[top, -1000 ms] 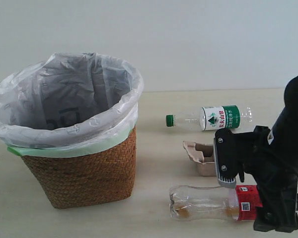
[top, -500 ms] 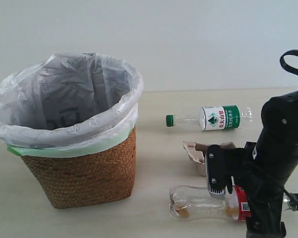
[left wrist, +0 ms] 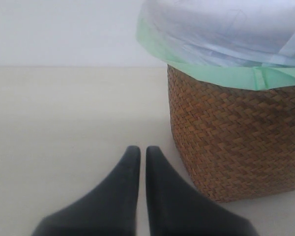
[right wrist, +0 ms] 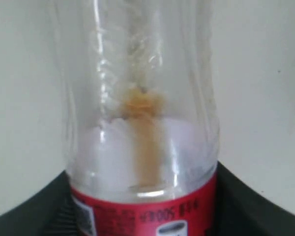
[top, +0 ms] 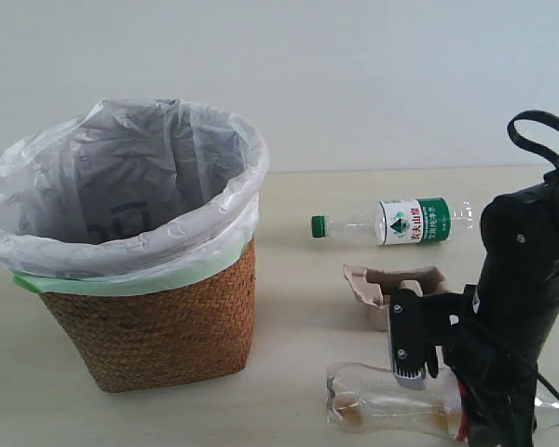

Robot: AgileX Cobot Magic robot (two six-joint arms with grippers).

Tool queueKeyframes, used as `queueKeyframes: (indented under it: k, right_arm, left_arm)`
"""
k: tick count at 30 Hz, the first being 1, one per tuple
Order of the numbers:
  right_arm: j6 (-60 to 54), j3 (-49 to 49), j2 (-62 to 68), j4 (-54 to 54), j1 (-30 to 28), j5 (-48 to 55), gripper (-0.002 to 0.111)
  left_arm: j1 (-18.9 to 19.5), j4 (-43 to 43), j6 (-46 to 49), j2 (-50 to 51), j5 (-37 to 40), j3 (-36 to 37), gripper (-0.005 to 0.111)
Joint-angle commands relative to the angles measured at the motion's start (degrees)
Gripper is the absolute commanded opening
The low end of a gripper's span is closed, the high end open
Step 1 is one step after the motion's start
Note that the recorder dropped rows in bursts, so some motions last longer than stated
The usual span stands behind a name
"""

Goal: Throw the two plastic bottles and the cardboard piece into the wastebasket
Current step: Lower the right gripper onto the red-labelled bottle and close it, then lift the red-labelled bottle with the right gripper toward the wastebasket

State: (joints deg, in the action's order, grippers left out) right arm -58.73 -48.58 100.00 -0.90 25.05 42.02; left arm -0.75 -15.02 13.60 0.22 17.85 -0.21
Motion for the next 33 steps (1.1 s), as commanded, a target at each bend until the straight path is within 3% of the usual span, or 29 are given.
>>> queueKeyframes:
  k: [1, 8, 15, 21, 33]
  right_arm:
    - [-0.25, -0.21, -1.86, -1.13, 0.06, 5.47, 0.000]
    - [0.78, -0.21, -13.06, -8.95, 0.06, 12.54, 0.000]
    - [21.78, -0.21, -24.89, -47.34, 0.06, 26.89, 0.000]
    - [27.54, -2.86, -29.57, -65.07, 0.06, 27.95, 0.000]
    - [26.22, -20.19, -28.25, -68.97, 0.06, 27.95, 0.000]
  left_arm:
    - [-0.49, -0.15, 0.14, -0.22, -0.28, 0.21, 0.004]
    - [-0.49, -0.15, 0.14, -0.22, -0.28, 0.21, 0.004]
    - [-0.49, -0.15, 0.14, -0.22, -0.28, 0.21, 0.004]
    - [-0.49, -0.15, 0.14, -0.22, -0.28, 0.21, 0.004]
    - [-0.49, -0.15, 0.14, -0.22, -0.28, 0.21, 0.004]
